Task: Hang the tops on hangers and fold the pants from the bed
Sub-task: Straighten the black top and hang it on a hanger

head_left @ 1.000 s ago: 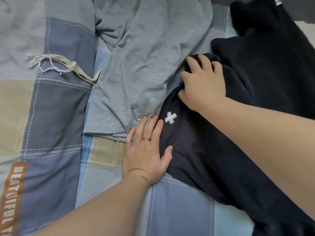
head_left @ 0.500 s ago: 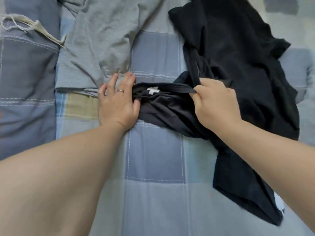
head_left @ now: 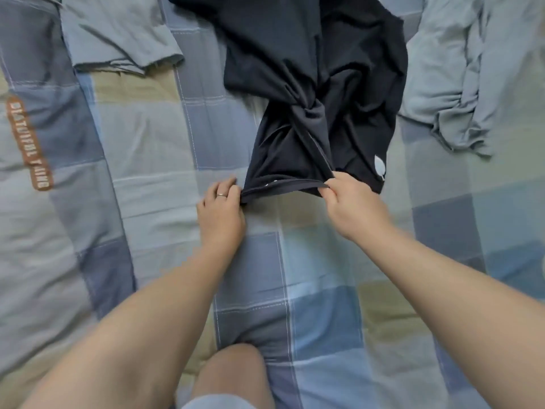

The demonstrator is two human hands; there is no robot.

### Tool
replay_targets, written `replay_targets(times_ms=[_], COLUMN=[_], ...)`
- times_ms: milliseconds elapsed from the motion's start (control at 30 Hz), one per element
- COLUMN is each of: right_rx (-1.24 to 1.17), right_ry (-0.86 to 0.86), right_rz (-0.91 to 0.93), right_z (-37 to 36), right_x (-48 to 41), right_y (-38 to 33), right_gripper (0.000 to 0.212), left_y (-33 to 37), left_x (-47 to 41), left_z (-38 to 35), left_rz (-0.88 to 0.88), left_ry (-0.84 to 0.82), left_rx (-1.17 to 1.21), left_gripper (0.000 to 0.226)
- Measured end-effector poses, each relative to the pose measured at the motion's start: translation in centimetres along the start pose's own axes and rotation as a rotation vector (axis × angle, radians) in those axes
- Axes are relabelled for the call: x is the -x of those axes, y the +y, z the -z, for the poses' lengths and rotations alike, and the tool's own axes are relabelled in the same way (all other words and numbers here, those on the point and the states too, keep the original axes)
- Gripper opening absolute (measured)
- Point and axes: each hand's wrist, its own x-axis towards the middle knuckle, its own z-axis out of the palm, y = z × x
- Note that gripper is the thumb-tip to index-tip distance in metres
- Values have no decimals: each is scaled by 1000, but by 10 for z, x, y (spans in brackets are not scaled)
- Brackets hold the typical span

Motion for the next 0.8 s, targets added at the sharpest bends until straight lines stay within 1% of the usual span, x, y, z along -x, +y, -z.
replay_targets(times_ms=[67,200,367,467,667,733,800], right_rx=[-48,-163,-442,-562,-675,-695,-712], right_ry=[-27,-16,22,34,9,-21,-65], right_rz=[-28,-117,-192,-223,-327,-373,-413], right_z=[-10,-33,-58,-66,-76,-78,-77], right_x=[31,90,172,222,314,348,383], right_y=[18,61,108,141,221,249,274], right_gripper=[26,24,22,22,25,25,26], left_y=[17,53,93,116,183,209,230], left_x=[45,124,199,234,307,342,383], left_z=[-11,-34,-55,-62,-83,-85,-85], left_rz=[16,-86,-169,-193,-152,-89,-23], left_ry=[-87,-285,-473,-606,-865,-958,-1016], left_rx=[-12,-92,-206,-268,-315,-292,-265], left_gripper=[32,24,20,18,18,17,22])
